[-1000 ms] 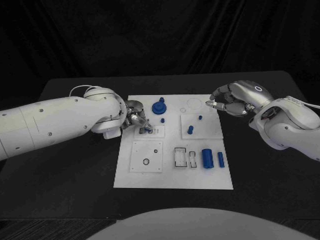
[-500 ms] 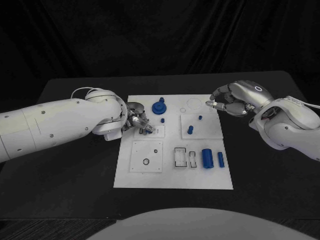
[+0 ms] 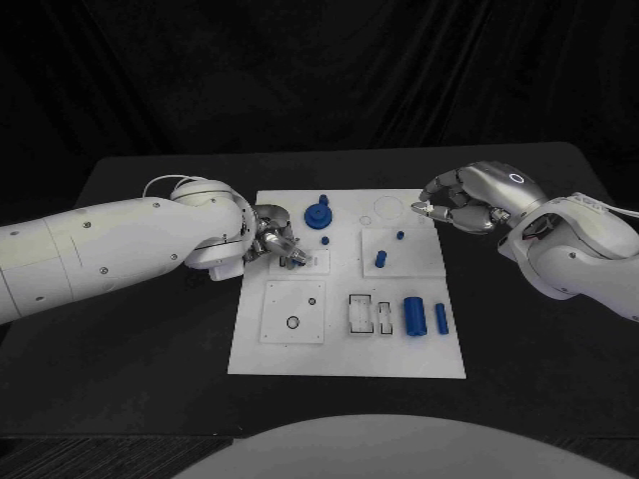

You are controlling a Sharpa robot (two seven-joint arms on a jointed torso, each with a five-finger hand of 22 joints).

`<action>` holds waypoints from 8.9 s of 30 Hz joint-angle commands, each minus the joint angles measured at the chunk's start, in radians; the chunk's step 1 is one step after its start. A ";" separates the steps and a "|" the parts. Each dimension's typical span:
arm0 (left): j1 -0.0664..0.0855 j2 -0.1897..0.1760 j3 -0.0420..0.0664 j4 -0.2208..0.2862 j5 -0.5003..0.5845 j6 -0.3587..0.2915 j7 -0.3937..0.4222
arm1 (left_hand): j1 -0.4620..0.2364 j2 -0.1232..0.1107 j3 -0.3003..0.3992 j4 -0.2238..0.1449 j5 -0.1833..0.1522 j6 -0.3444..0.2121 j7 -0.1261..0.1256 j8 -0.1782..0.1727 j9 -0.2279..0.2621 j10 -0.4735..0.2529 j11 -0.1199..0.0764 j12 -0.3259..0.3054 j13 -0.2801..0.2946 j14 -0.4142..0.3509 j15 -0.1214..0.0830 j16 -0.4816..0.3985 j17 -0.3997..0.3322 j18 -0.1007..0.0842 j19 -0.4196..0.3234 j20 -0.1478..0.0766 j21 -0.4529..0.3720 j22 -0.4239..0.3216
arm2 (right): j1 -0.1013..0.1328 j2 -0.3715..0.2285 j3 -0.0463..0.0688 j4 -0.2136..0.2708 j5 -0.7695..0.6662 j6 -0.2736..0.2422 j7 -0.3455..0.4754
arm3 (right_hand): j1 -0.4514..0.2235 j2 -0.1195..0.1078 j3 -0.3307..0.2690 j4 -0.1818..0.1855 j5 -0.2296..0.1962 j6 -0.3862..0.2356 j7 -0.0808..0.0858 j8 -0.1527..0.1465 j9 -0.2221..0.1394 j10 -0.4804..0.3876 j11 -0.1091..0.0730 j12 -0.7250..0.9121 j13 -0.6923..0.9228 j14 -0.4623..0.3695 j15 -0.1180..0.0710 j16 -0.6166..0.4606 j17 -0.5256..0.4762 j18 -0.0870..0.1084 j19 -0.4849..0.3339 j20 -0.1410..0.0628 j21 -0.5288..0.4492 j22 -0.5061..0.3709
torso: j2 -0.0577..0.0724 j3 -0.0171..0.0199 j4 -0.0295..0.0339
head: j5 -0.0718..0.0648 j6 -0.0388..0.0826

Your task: Assemble the parts on the task board

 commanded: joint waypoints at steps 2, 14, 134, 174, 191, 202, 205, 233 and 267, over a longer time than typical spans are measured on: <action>-0.005 0.000 -0.002 0.000 -0.002 0.014 0.007 | -0.002 0.008 0.015 -0.024 -0.010 0.004 -0.009 -0.007 0.003 0.102 -0.004 0.003 0.263 0.106 -0.004 0.003 0.263 0.012 -0.007 -0.001 -0.006 0.104 | -0.003 0.000 0.001 -0.001 -0.002 0.005 -0.017 | 0.012 0.000 0.006 0.000 0.005 0.002 -0.002 -0.004 -0.001 0.105 0.000 0.004 0.263 0.084 0.001 -0.007 0.167 -0.014 0.036 0.004 -0.006 0.209 | 0.000 0.0001 0.0003 | -0.001 0.000; -0.006 0.004 -0.002 -0.006 -0.002 0.006 0.019 | -0.094 0.026 -0.154 0.092 -0.258 0.021 -0.006 -0.037 0.006 0.102 0.001 0.003 0.263 0.106 0.000 0.003 0.263 0.013 -0.010 0.003 -0.019 0.107 | -0.003 0.001 0.001 -0.002 -0.002 0.010 -0.019 | 0.017 -0.002 0.006 -0.001 0.008 0.003 -0.002 -0.005 -0.002 0.105 0.000 0.004 0.263 0.084 0.001 -0.007 0.167 -0.013 0.035 0.004 -0.007 0.209 | 0.000 0.0004 -0.0008 | -0.001 0.000; -0.007 0.005 -0.002 -0.027 -0.002 0.027 -0.007 | -0.135 0.083 -0.374 0.174 -0.351 0.054 -0.031 0.036 0.218 0.102 -0.019 0.003 0.263 0.106 -0.017 0.003 0.263 0.011 0.020 -0.013 -0.044 0.158 | -0.011 0.009 0.001 -0.012 -0.002 0.029 -0.018 | 0.039 -0.002 0.012 0.000 0.040 0.010 -0.001 -0.009 -0.004 0.105 0.000 0.004 0.263 0.084 0.001 -0.009 0.164 -0.013 0.035 0.004 -0.009 0.209 | 0.000 0.0005 0.0011 | -0.008 0.000; 0.149 -0.041 -0.002 -0.092 -0.002 0.024 0.051 | -0.001 0.085 -0.456 0.152 -0.314 -0.041 -0.021 0.047 0.333 0.102 -0.014 0.003 0.263 0.106 -0.015 0.003 0.263 0.002 0.050 -0.013 -0.021 0.186 | -0.011 -0.003 0.001 -0.005 -0.002 -0.001 0.006 | 0.038 -0.003 0.010 0.002 0.045 0.017 -0.002 -0.009 -0.004 0.105 0.000 0.004 0.263 0.085 0.001 -0.006 0.168 -0.015 0.038 0.004 0.000 0.211 | 0.002 0.0015 -0.0009 | -0.003 0.000; 0.103 0.011 -0.002 -0.185 -0.067 0.047 0.070 | -0.010 0.089 -0.473 0.170 -0.344 -0.055 -0.014 0.039 0.338 0.102 -0.008 0.003 0.263 0.106 -0.009 0.003 0.263 0.004 0.044 -0.008 -0.031 0.185 | -0.011 0.001 0.001 -0.008 -0.002 0.000 0.008 | 0.041 -0.003 0.011 0.001 0.051 0.018 -0.002 -0.010 -0.004 0.105 0.000 0.004 0.263 0.084 0.001 -0.006 0.167 -0.015 0.038 0.004 -0.001 0.211 | 0.007 -0.0084 -0.0041 | 0.008 0.000; 0.073 0.024 -0.002 -0.214 -0.096 0.043 0.073 | -0.019 0.094 -0.483 0.176 -0.355 -0.061 -0.010 0.027 0.333 0.102 -0.004 0.003 0.263 0.106 -0.006 0.003 0.263 0.005 0.042 -0.005 -0.034 0.185 | -0.012 -0.002 0.001 -0.007 -0.002 -0.001 0.008 | 0.042 -0.004 0.011 0.001 0.053 0.019 -0.002 -0.010 -0.004 0.105 0.000 0.004 0.263 0.084 0.001 -0.007 0.165 -0.014 0.037 0.004 -0.003 0.210 | 0.007 -0.0086 -0.0040 | 0.008 0.000; 0.069 0.027 -0.002 -0.219 -0.097 0.045 0.074 | -0.021 0.095 -0.485 0.176 -0.356 -0.060 -0.010 0.027 0.333 0.102 -0.004 0.003 0.263 0.106 -0.005 0.003 0.263 0.004 0.042 -0.005 -0.034 0.185 | -0.012 -0.003 0.001 -0.006 -0.002 -0.002 0.008 | 0.042 -0.004 0.011 0.001 0.053 0.019 -0.002 -0.010 -0.004 0.105 0.000 0.004 0.263 0.084 0.001 -0.007 0.165 -0.014 0.037 0.004 -0.003 0.210 | 0.007 -0.0085 -0.0055 | 0.009 0.000; 0.057 0.056 -0.002 -0.244 -0.098 0.080 0.080 | -0.008 0.103 -0.486 0.168 -0.333 -0.060 -0.009 0.018 0.329 0.102 -0.002 0.003 0.263 0.106 -0.003 0.003 0.263 0.007 0.034 -0.002 -0.045 0.183 | -0.012 -0.002 0.001 -0.005 -0.002 0.002 0.005 | 0.046 -0.005 0.012 0.000 0.056 0.020 -0.002 -0.011 -0.005 0.105 0.000 0.004 0.263 0.084 0.001 -0.008 0.164 -0.014 0.036 0.004 -0.006 0.210 | 0.008 -0.0073 -0.0040 | 0.004 0.000; 0.050 0.067 -0.002 -0.256 -0.098 0.087 0.105 | 0.156 0.105 -0.386 0.082 -0.089 -0.064 -0.018 -0.026 0.315 0.102 -0.009 0.003 0.263 0.106 -0.007 0.003 0.263 0.010 0.028 -0.004 -0.065 0.189 | -0.012 -0.006 0.001 -0.002 -0.002 0.007 0.000 | 0.052 -0.003 0.015 -0.001 0.059 0.022 -0.001 -0.011 -0.005 0.105 0.000 0.004 0.263 0.084 0.001 -0.008 0.164 -0.012 0.032 0.004 -0.015 0.207 | 0.008 -0.0070 -0.0036 | 0.000 0.000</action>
